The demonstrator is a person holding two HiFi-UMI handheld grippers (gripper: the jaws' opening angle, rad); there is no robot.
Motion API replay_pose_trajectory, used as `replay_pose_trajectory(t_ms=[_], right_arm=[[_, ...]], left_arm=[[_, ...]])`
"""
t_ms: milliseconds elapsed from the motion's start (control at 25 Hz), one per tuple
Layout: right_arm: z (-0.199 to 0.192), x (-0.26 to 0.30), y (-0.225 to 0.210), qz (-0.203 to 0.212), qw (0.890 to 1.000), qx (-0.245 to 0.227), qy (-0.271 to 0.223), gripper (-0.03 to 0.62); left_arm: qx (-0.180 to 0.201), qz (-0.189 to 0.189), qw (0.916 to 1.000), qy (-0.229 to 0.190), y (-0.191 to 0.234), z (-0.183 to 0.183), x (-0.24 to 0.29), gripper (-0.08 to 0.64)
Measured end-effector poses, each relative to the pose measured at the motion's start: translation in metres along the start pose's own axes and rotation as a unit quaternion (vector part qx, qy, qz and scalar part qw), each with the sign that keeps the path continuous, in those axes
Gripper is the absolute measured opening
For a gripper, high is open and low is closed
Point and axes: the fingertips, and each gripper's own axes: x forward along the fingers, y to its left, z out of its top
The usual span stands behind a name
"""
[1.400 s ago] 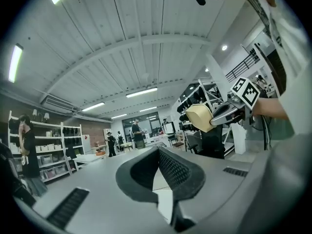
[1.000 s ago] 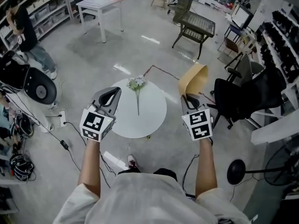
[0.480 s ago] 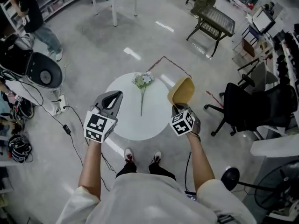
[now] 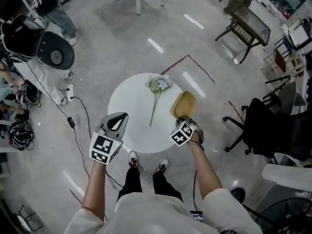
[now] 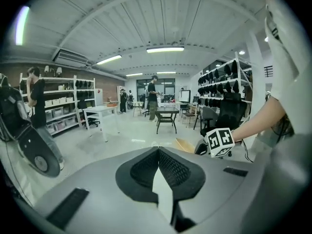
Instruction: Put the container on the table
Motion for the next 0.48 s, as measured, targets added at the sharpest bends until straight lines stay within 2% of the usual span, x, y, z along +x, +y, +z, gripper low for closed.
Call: replay_pose_trajectory(t_ms=[280,360,440,480], right_arm=[[0.011,0.033,0.013,0.016,0.999,-0.028,0.005,0.051],[0.014,0.031,0.021,0.030,0.999,-0.011,0.000,0.081],[0.019,0.024,0.027,0.057,0.998,0.032,-0.009,0.091],[0.022,0.019,0.028,0.068,0.996,0.054,-0.016,0.117]], left_arm=[[-0.020,0.008,0.9995,0.022,0.004,-0.021,0.022,0.017],[-0.022,0.006,0.9995,0.023,0.002,-0.021,0.023,0.017],[-0.021,0.002,0.9996,0.020,0.003,-0.018,0.023,0.017],[-0.019,0.000,0.9996,0.018,0.004,-0.015,0.023,0.017]])
